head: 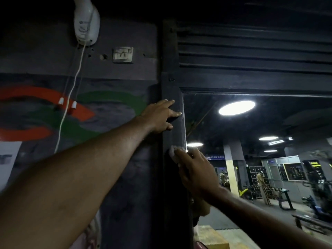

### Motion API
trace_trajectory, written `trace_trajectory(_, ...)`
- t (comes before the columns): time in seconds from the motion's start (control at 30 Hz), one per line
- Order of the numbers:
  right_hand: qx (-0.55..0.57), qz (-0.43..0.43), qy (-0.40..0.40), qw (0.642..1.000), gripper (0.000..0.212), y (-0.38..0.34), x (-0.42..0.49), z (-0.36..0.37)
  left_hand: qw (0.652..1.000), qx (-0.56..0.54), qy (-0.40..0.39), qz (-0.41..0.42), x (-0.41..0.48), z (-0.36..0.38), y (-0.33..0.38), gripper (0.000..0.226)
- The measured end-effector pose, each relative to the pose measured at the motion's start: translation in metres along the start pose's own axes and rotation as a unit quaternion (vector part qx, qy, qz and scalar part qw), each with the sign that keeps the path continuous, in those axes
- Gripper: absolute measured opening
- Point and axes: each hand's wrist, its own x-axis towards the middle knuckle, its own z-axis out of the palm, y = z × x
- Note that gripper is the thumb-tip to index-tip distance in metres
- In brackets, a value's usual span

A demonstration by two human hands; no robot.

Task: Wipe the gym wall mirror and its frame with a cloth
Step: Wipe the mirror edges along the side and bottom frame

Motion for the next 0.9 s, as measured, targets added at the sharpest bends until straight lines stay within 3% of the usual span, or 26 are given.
trace_trajectory(0.1,-0.034,-0.013,0.024,0.999,0.042,0.012,0.017,-0.014,1.000,0.002,0.001,0.003,0.003,-0.004,-0.001,0.070)
trace_trajectory(0.2,-0.061,-0.006,0.033,0.998,0.053,-0.006,0.049,-0.008,1.000,0.008,0.005,0.010,0.006,-0.006,-0.004,0.066)
trace_trajectory(0.33,-0.115,-0.122,-0.051,0.985,0.065,-0.008,0.040,0.003,1.000,0.012,0.003,-0.003,0.003,-0.002,-0.001,0.066)
trace_trajectory(0.47,-0.160,-0.308,-0.146,0.926,0.066,0.005,0.015,-0.006,0.999,0.029,-0.007,-0.013,-0.002,0.004,0.008,0.068)
trace_trajectory(0.53,-0.109,-0.235,-0.132,0.957,0.057,0.007,0.013,-0.012,0.999,0.033,-0.016,-0.014,-0.006,0.005,0.012,0.071)
trace_trajectory(0.6,-0.028,-0.063,-0.057,0.996,0.054,0.003,0.012,-0.013,0.999,0.041,-0.021,-0.012,-0.012,0.007,0.016,0.073)
trace_trajectory(0.67,-0.042,0.005,-0.024,0.999,0.060,-0.006,0.003,-0.004,0.998,0.049,-0.025,-0.007,-0.019,0.009,0.020,0.074)
trace_trajectory(0.73,-0.061,0.004,-0.029,0.998,0.059,-0.016,-0.020,0.010,0.999,0.045,-0.028,-0.002,-0.028,0.014,0.024,0.074)
trace_trajectory(0.9,-0.101,-0.098,-0.063,0.988,0.050,-0.018,-0.061,0.007,0.999,0.033,-0.039,-0.001,-0.045,0.023,0.026,0.074)
